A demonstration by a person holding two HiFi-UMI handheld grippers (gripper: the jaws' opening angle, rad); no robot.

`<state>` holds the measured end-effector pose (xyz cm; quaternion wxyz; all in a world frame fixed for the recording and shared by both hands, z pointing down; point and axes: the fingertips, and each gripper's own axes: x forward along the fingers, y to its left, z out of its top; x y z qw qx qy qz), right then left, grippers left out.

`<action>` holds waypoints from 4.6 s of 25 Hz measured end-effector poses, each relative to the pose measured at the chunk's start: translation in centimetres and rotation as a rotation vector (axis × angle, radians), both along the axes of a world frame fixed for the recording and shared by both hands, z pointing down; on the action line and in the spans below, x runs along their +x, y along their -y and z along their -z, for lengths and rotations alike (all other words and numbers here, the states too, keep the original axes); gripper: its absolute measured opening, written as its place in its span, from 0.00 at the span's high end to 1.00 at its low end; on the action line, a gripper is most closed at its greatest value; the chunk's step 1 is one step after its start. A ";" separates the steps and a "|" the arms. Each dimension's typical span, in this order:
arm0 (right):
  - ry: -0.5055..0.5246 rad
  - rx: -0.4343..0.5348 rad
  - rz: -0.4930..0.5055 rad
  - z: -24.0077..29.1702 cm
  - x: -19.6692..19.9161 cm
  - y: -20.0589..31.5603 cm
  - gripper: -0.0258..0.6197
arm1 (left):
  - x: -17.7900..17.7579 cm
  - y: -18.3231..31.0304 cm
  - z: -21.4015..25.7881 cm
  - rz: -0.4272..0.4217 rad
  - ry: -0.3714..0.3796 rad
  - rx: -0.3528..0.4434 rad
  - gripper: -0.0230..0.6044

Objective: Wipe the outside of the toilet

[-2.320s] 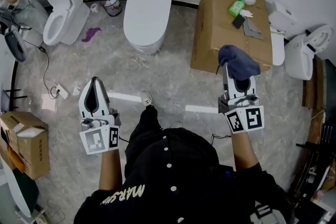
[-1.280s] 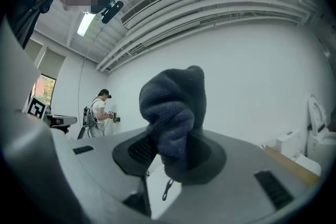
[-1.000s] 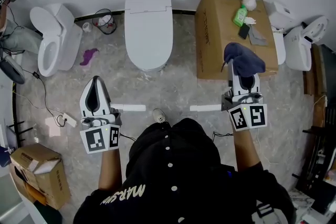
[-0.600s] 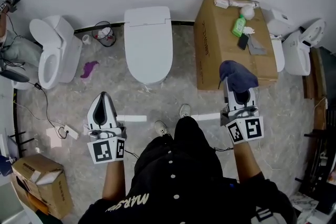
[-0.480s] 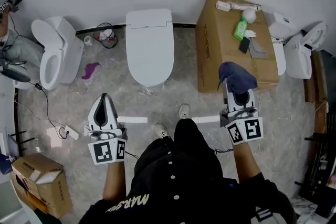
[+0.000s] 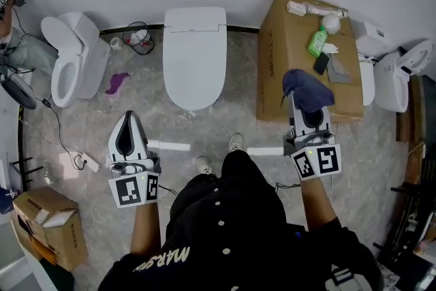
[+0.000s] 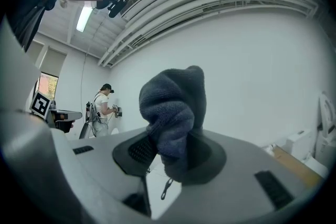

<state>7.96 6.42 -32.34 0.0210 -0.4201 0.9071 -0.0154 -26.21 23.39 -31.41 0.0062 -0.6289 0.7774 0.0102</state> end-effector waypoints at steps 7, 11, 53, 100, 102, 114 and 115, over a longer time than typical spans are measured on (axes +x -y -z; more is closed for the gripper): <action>-0.002 -0.007 0.040 -0.2 -0.2 4.2 0.77 | 0.1 2.9 0.6 0.050 0.007 0.000 0.95; 0.004 -0.012 0.074 0.0 0.1 6.6 0.77 | 0.8 4.6 1.1 0.083 0.011 0.001 0.94; -0.105 -0.038 0.174 -18.7 -6.6 16.4 0.77 | 6.0 16.7 -12.2 -0.156 -0.026 -0.075 0.95; -0.172 -0.031 0.152 -62.4 -5.7 18.5 0.77 | 26.8 25.1 -56.6 -0.598 -0.215 -0.172 0.95; -0.161 -0.033 0.159 -64.3 -5.6 18.8 0.77 | 26.8 26.2 -58.9 -0.582 -0.230 -0.181 0.95; -0.128 0.036 0.205 -74.2 -7.6 21.7 0.78 | 25.1 29.9 -69.2 -0.479 -0.212 -0.122 0.95; -0.124 0.041 0.211 -75.0 -7.9 22.0 0.78 | 25.0 30.2 -69.9 -0.472 -0.206 -0.121 0.95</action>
